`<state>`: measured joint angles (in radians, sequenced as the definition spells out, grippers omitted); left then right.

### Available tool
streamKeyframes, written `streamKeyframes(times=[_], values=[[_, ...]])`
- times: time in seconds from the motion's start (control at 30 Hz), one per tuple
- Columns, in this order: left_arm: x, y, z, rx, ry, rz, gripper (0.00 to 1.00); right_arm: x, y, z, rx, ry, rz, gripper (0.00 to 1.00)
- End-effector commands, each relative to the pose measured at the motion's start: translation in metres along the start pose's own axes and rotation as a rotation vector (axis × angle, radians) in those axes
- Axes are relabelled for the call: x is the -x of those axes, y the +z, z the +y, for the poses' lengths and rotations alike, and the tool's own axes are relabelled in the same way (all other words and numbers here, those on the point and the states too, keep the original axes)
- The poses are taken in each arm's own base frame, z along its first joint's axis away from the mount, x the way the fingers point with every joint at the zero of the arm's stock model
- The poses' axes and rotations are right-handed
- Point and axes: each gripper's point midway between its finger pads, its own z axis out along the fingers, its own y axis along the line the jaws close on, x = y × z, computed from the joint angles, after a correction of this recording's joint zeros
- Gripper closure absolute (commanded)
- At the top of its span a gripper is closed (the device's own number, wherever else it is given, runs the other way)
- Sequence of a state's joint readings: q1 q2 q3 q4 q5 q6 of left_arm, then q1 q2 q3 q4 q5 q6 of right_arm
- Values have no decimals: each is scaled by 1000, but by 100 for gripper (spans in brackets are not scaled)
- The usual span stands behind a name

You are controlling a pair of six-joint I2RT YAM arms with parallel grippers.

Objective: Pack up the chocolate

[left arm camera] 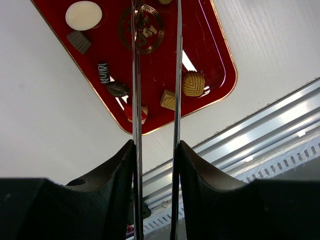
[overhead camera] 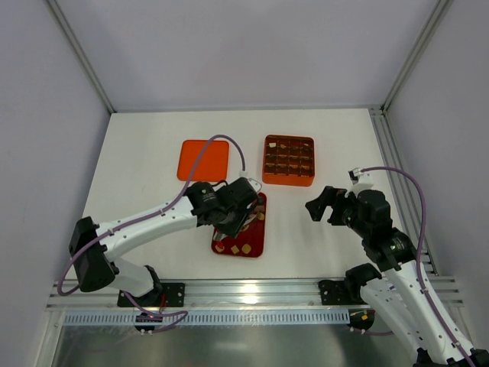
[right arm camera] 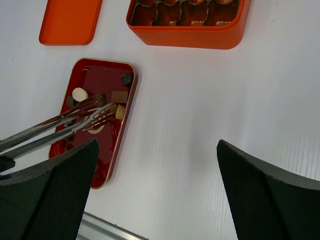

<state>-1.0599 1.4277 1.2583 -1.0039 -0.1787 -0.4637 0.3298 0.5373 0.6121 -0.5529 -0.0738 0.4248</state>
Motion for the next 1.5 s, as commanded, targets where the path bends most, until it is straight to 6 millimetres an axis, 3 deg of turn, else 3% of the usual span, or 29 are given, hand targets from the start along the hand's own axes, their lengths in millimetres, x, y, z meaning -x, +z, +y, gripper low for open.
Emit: streamKeyframes(times=[0.0, 0.4, 0.8, 1.07, 1.47], values=[[1, 1, -2, -5, 16, -5, 61, 10, 0, 5, 19, 4, -36, 0], [-1, 5, -3, -6, 35, 19, 66, 9, 1, 5, 21, 5, -35, 0], [12, -18, 11, 47, 12, -62, 69, 8, 2, 5, 21, 9, -32, 0], [11, -25, 13, 47, 3, -69, 69, 6, 2, 5, 23, 12, -29, 0], [0, -27, 8, 0, 6, -47, 62, 5, 4, 5, 26, 12, -28, 0]])
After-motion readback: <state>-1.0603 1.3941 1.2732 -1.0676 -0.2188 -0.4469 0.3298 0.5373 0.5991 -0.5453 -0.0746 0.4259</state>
